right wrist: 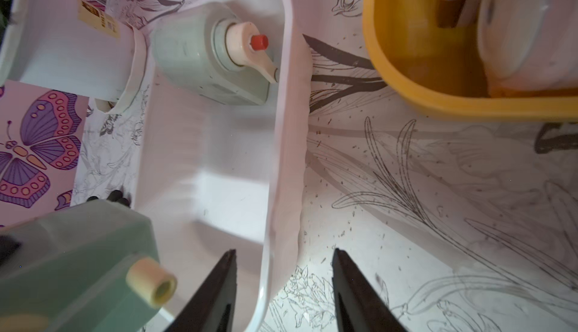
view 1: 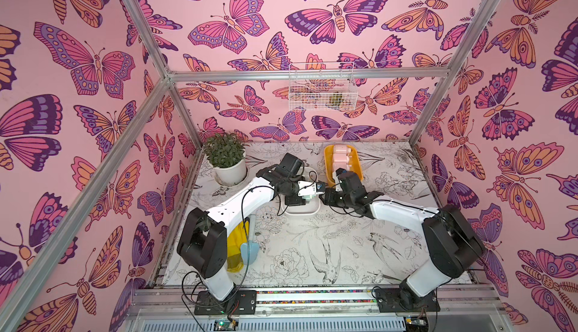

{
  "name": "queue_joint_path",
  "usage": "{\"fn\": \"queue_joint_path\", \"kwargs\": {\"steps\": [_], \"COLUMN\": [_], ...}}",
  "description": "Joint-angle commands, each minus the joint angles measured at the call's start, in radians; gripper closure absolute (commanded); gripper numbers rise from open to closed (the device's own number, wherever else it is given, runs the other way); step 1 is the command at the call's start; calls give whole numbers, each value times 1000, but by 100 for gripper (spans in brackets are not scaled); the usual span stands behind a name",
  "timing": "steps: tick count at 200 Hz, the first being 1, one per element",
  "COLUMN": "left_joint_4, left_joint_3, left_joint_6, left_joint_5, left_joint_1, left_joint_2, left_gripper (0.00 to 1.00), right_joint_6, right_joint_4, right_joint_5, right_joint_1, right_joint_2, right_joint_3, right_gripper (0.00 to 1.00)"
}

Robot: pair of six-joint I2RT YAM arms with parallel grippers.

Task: Place the pencil sharpeners by color into the storage box
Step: Place the pencil sharpener in the storage box.

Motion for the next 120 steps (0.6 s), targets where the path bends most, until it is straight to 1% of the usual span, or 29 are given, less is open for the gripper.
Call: {"fn": "queue_joint_path", "kwargs": {"steps": [1,7,11,25,55,85,108,120], "left_joint_4": [67,68,66,61,61,61,61,61], "left_joint_3": [-17,-20,-20,-22,17,29,35,41], "left_joint_6": [100,116,130,179,182,192,184,192], "left_joint_5": [102,111,118,132,144,142,144,135], "left_joint_1": [46,54,60,77,119,121,123,123], "left_joint_2": [9,17,22,46,107,134,155,172], "left_gripper": [100,100,100,100,100,100,100,97], "right_joint_6": [27,26,26,22,13,1,4,6], "right_joint_4": [16,11,8,-11,-28,-44,-42,-42], "right_joint_5": [16,8,-2,-22,-11,4,4,0], "right_joint_1": [9,9,9,13,21,20,22,21], "right_joint_2": [40,57,68,102,127,125,119,117], "right_joint_3": [30,45,56,91,119,122,120,121], "right_gripper": [60,65,66,66,65,68,69,69]}}
